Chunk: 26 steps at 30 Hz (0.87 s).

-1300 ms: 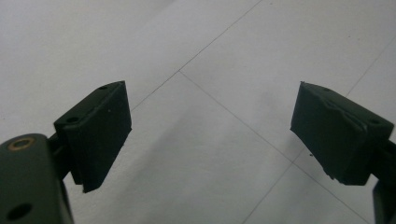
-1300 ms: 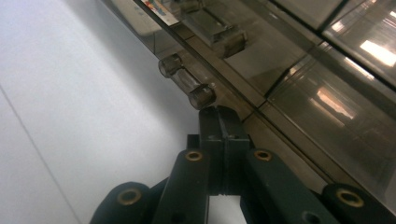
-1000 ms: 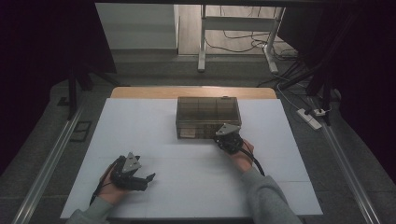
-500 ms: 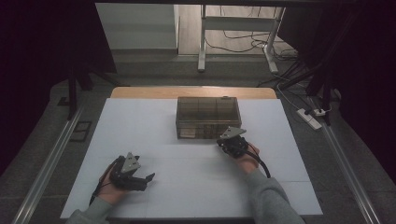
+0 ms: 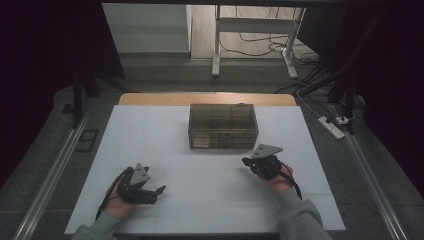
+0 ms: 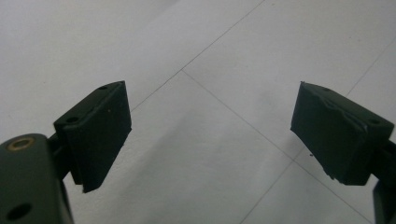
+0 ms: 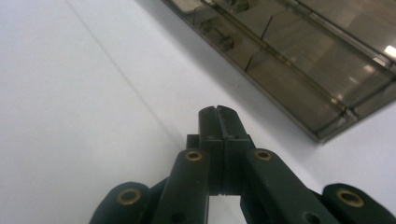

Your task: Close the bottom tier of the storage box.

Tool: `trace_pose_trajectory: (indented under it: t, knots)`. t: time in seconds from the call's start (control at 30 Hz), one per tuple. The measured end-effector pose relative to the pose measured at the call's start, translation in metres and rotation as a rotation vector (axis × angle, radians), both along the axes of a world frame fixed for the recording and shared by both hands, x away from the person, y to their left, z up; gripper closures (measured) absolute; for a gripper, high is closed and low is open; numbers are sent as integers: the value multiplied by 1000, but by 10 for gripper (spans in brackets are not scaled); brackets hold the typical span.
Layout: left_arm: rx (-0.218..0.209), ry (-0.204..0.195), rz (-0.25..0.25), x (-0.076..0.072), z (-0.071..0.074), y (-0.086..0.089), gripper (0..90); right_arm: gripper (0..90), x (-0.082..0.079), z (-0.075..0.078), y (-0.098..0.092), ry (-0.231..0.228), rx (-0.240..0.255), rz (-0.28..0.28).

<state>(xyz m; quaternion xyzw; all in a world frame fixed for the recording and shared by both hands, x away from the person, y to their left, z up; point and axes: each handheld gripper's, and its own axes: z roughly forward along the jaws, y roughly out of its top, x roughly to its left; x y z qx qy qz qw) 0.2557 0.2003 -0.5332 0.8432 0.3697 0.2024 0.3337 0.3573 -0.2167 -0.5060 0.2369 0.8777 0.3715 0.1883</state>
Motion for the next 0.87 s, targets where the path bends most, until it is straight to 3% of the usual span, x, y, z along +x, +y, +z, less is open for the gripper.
trace_pose_trajectory:
  t: [0.2,0.33,0.57,0.7,0.87]
  knots:
    - [-2,-1,-1,-1,0,-1,123,565,-17,3,-25,-2,55,-31]
    - [-2,-2,1,-1,0,-1,123,409,-30,0,-40,-4,54,-55]
    - [0,0,2,0,0,-1,122,356,-43,-2,-66,0,86,-62]
    - [-2,-1,3,0,0,-1,122,344,-42,-1,-66,-5,116,-46]
    - [-7,0,7,0,0,0,122,322,-43,-2,-63,-8,98,-28]
